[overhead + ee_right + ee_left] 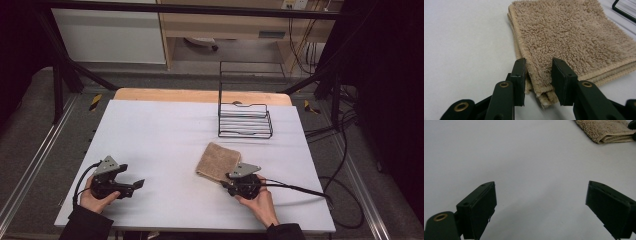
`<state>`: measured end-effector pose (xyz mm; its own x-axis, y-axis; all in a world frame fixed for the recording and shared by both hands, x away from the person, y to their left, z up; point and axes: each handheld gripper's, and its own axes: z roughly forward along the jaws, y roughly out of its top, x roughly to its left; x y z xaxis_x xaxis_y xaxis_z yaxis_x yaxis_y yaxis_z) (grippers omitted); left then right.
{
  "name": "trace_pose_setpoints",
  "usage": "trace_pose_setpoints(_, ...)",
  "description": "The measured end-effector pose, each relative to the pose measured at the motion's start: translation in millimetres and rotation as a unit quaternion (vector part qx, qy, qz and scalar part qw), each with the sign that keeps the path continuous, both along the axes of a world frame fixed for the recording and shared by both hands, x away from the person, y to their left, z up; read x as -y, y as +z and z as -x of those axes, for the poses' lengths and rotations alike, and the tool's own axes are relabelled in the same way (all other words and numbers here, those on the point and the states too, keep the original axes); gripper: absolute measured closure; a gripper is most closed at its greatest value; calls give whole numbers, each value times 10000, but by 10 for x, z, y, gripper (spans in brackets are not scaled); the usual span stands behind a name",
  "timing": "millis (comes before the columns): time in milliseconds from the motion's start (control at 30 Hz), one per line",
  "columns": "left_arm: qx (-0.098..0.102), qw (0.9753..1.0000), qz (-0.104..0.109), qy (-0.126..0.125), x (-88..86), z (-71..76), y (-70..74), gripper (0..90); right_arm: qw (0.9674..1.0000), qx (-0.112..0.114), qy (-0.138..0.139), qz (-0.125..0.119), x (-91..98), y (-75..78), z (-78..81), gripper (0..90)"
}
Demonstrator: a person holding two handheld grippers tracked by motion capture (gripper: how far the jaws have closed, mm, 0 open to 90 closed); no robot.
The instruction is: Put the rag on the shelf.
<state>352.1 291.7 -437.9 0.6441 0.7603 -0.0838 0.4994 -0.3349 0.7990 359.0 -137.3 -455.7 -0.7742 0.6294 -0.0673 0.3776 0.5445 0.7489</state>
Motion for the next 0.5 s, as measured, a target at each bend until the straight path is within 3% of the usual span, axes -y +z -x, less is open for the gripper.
trace_pose_setpoints(133,1,10000,5,-3,0,-1,0,98,9999,44,22,115,-18,5,7,658)
trace_pose_setpoints(233,-5,10000,-15,-16,3,-1,-2,98,9998,89,26,191,-11,10,-5,727)
trace_pose_setpoints(500,-5,10000,-10,-8,2,-1,-2,100,9998,-102,-4,145,6,38,-58,842)
